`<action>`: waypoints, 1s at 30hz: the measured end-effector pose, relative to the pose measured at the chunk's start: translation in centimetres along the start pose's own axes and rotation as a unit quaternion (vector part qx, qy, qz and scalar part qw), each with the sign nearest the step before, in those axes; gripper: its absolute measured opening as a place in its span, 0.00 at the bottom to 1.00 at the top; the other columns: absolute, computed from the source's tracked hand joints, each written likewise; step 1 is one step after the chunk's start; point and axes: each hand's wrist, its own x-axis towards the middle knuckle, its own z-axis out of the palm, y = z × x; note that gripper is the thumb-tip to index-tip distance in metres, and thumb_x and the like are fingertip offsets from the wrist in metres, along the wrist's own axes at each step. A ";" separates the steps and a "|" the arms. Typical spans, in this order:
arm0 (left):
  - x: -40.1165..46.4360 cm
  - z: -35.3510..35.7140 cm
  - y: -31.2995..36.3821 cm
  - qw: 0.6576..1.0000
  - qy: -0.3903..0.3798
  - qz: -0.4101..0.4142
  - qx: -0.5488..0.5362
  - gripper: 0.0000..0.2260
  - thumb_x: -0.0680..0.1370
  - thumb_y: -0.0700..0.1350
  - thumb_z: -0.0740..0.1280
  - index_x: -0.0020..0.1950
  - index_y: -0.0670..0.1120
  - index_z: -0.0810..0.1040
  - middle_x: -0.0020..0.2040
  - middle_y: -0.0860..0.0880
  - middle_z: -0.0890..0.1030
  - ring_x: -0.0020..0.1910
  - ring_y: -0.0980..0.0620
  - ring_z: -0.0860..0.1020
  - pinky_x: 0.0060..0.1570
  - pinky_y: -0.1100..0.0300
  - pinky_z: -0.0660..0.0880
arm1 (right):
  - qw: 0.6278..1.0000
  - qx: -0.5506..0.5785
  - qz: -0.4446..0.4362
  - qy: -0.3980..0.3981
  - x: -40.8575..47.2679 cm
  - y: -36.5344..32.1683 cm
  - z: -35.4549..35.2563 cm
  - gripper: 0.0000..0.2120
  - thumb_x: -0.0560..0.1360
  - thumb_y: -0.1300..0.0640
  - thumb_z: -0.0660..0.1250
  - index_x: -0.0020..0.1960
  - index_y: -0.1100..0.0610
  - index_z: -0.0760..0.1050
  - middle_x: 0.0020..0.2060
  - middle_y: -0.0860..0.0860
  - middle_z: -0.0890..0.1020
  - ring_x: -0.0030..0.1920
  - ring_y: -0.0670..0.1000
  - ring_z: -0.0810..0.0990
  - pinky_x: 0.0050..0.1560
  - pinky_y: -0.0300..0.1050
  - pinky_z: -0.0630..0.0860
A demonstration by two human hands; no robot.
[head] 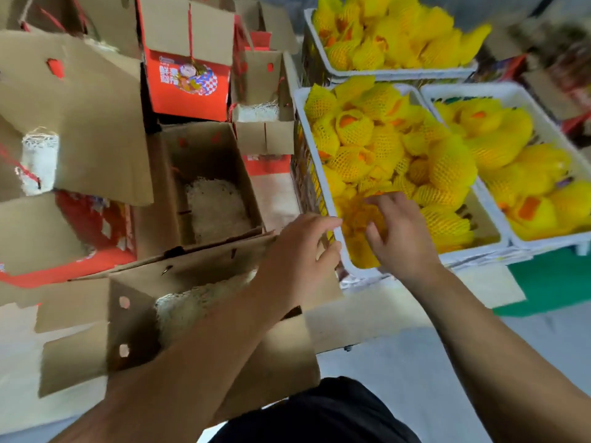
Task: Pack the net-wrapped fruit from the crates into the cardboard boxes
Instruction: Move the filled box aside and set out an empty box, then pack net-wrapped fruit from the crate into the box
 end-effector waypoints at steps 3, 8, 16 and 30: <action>4.2 3.4 1.4 1.000 -0.020 0.006 -0.023 0.15 0.81 0.45 0.69 0.69 0.49 0.79 0.60 0.52 0.79 0.58 0.53 0.78 0.59 0.56 0.74 | 0.979 -0.137 0.102 -0.110 3.0 4.8 -0.4 0.29 0.76 0.49 0.70 0.74 0.56 0.68 0.66 0.61 0.72 0.66 0.66 0.69 0.65 0.59 0.69; 8.5 7.9 1.9 0.998 -0.004 -0.041 -0.047 0.16 0.81 0.42 0.69 0.69 0.47 0.79 0.63 0.49 0.80 0.62 0.53 0.78 0.64 0.53 0.74 | 0.961 -0.202 0.097 -0.164 7.2 7.3 2.5 0.38 0.76 0.37 0.65 0.78 0.51 0.57 0.72 0.57 0.70 0.72 0.63 0.66 0.70 0.59 0.63; 9.6 9.0 1.3 0.996 0.038 -0.008 0.077 0.15 0.82 0.43 0.66 0.69 0.48 0.78 0.62 0.51 0.82 0.60 0.51 0.81 0.53 0.49 0.79 | 0.958 -0.175 0.095 -0.208 9.8 7.6 5.3 0.39 0.68 0.31 0.67 0.69 0.53 0.62 0.67 0.58 0.75 0.69 0.62 0.70 0.65 0.58 0.67; 11.5 7.1 3.3 0.888 0.088 -0.253 -0.373 0.30 0.80 0.59 0.69 0.79 0.51 0.66 0.73 0.48 0.74 0.67 0.51 0.75 0.65 0.57 0.73 | 0.958 0.279 0.070 0.014 7.1 5.1 1.1 0.32 0.68 0.44 0.69 0.68 0.56 0.69 0.59 0.52 0.71 0.59 0.54 0.75 0.58 0.48 0.73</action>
